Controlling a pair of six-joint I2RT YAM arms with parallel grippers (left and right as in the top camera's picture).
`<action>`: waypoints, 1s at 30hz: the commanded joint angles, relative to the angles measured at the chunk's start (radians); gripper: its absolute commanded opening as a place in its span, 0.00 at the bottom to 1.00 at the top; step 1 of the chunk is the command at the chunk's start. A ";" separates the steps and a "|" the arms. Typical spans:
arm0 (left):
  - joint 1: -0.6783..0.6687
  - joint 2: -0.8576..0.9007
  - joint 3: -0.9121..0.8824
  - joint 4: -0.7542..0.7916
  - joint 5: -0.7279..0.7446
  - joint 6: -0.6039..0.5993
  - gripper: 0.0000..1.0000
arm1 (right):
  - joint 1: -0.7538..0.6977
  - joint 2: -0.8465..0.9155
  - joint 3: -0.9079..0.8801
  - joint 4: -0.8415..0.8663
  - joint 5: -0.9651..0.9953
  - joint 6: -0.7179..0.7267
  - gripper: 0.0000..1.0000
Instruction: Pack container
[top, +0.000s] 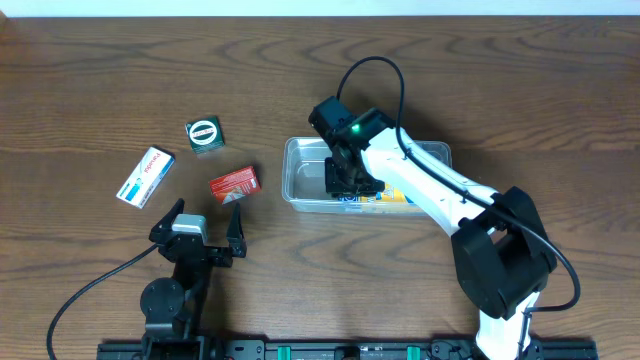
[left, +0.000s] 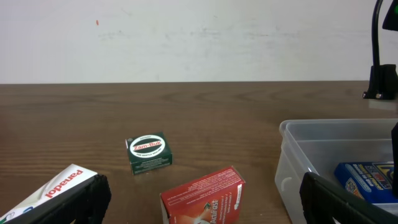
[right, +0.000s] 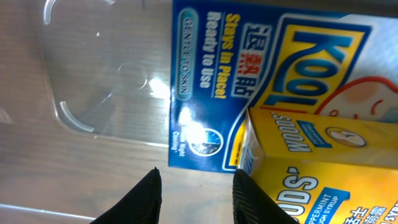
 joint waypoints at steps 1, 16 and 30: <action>0.003 -0.006 -0.021 -0.029 0.002 0.006 0.98 | -0.027 0.006 0.003 -0.006 0.018 -0.015 0.35; 0.003 -0.006 -0.021 -0.029 0.002 0.006 0.98 | -0.042 0.006 0.005 -0.015 0.019 -0.041 0.34; 0.003 -0.006 -0.021 -0.029 0.002 0.006 0.98 | -0.061 0.006 0.342 -0.183 0.020 -0.156 0.44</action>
